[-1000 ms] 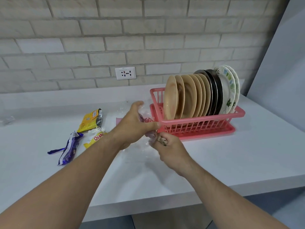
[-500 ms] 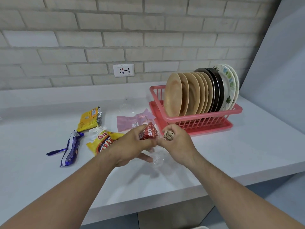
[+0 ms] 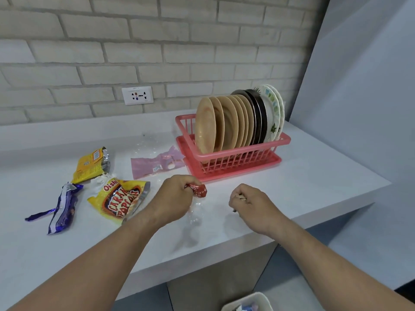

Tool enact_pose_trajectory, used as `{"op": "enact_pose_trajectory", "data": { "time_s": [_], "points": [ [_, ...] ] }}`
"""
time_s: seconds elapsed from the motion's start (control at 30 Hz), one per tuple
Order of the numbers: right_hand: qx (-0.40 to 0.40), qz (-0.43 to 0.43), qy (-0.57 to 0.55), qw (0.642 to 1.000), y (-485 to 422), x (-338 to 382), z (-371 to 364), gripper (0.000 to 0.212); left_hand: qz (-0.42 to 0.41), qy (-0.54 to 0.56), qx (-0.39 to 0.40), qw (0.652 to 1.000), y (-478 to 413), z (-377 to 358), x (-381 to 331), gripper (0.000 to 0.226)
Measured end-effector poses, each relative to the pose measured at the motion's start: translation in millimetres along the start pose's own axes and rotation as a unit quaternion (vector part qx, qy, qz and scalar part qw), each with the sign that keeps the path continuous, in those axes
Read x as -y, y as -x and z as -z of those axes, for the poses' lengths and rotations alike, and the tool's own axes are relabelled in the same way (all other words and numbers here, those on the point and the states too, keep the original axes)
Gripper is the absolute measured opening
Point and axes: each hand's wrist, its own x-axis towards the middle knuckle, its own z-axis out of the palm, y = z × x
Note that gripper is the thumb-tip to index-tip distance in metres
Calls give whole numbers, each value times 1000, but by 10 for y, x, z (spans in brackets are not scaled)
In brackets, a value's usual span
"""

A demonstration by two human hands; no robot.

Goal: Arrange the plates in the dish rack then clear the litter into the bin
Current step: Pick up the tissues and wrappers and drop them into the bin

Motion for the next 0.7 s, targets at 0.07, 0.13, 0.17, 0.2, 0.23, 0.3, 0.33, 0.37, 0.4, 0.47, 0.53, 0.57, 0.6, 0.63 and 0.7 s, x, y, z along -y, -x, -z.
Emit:
{"op": "enact_pose_trajectory", "data": {
  "time_s": [0.07,0.13,0.17,0.2,0.23,0.3,0.33,0.37,0.4,0.47,0.53,0.57,0.6,0.63,0.7],
  "points": [
    [11,0,14,1000,50,-133,128,8,6,23,-10,1000,45,-136,-101,47],
    [32,-2,10,999,121,-316,282,10,20,37,1,999,84,-334,-197,35],
    [45,-10,-3,999,167,-417,361,13,31,42,13,999,117,-454,-244,23],
    [59,-18,-21,998,217,-524,445,16,36,48,23,998,166,-579,-309,12],
    [73,-25,-33,996,266,-634,537,18,31,37,30,998,220,-718,-368,15],
    [97,-31,-27,994,346,-879,716,22,17,-20,44,999,316,-1021,-449,33],
    [103,-29,-13,994,376,-1013,796,25,15,-45,58,997,364,-1176,-485,41],
    [103,-25,4,994,396,-1147,860,26,19,-60,72,995,393,-1331,-485,45],
    [102,-20,23,994,418,-1291,915,25,25,-65,78,995,423,-1496,-464,45],
    [96,-17,45,994,468,-1576,982,18,27,-70,54,996,466,-1798,-392,31],
    [103,-46,28,993,526,-1843,986,18,8,-76,26,997,500,-2061,-259,19],
    [112,-67,18,991,560,-1964,969,22,-4,-80,23,997,526,-2181,-172,22],
    [119,-89,7,989,581,-2081,940,27,-8,-86,28,996,547,-2291,-82,26],
    [124,-107,0,987,601,-2191,905,30,-8,-92,40,995,567,-2401,26,27],
    [138,-128,9,982,625,-2454,783,31,6,-108,66,992,608,-2620,276,24]
  ]
}}
